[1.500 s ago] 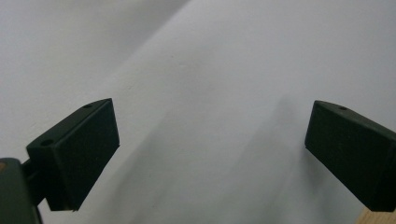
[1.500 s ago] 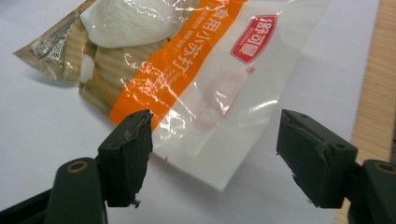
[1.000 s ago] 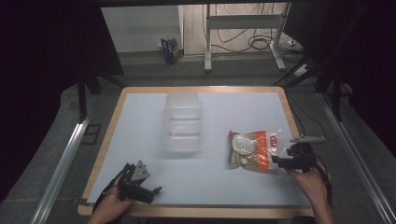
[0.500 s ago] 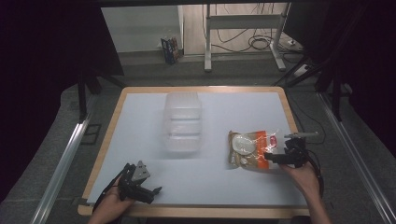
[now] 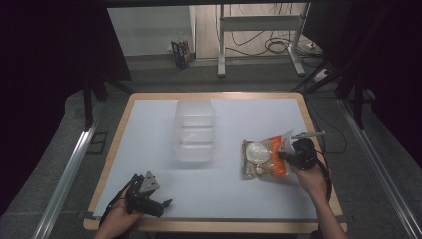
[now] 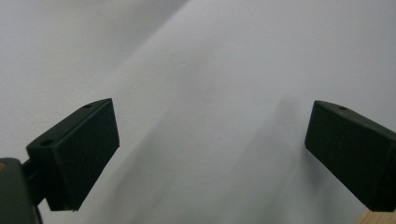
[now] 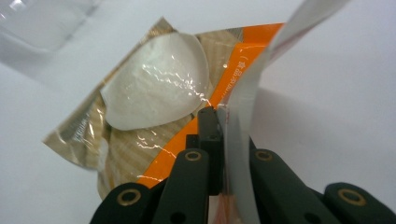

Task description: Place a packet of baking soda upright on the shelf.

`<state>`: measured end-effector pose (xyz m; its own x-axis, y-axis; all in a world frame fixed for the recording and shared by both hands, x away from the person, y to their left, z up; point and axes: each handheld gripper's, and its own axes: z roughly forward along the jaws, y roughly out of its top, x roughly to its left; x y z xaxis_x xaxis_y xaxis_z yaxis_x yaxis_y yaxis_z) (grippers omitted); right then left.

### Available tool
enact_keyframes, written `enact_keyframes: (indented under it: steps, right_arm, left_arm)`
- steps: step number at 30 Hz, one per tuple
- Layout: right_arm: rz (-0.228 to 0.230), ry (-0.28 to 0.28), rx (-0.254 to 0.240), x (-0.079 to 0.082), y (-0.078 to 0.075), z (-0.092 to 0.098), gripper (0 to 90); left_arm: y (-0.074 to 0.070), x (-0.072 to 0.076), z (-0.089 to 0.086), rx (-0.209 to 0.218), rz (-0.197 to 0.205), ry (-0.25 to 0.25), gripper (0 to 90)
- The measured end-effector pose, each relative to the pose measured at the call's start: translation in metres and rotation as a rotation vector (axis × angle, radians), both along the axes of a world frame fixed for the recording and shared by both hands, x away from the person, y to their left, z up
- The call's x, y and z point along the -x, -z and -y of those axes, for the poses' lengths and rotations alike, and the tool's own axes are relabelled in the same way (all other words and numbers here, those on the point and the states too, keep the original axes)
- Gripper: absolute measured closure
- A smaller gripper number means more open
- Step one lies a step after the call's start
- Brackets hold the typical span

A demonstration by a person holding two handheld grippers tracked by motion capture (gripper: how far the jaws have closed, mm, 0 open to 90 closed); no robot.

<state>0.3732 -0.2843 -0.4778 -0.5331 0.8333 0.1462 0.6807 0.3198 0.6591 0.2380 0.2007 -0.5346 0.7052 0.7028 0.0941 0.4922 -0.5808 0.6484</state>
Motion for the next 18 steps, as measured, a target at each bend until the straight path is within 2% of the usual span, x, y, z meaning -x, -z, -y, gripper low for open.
enact_keyframes:
  steps: [2, 6, 8, 18]
  right_arm:
    - [0.012, -0.007, -0.002, 0.0, -0.006, -0.003, 88.5]
    - [0.044, -0.034, -0.049, -0.001, -0.02, -0.008, 88.6]
    - [0.056, -0.047, -0.051, -0.002, -0.026, -0.012, 88.6]
    - [0.097, -0.133, 0.024, -0.01, -0.055, -0.045, 88.7]
  left_arm:
    - [0.0, 0.0, 0.0, 0.003, -0.001, -0.001, 3.0]
    - [0.0, 0.0, 0.0, 0.005, -0.001, -0.004, 3.0]
    - [0.0, 0.0, 0.0, 0.006, -0.001, -0.006, 3.0]
    - [0.0, 0.0, -0.001, 0.012, -0.001, -0.005, 3.0]
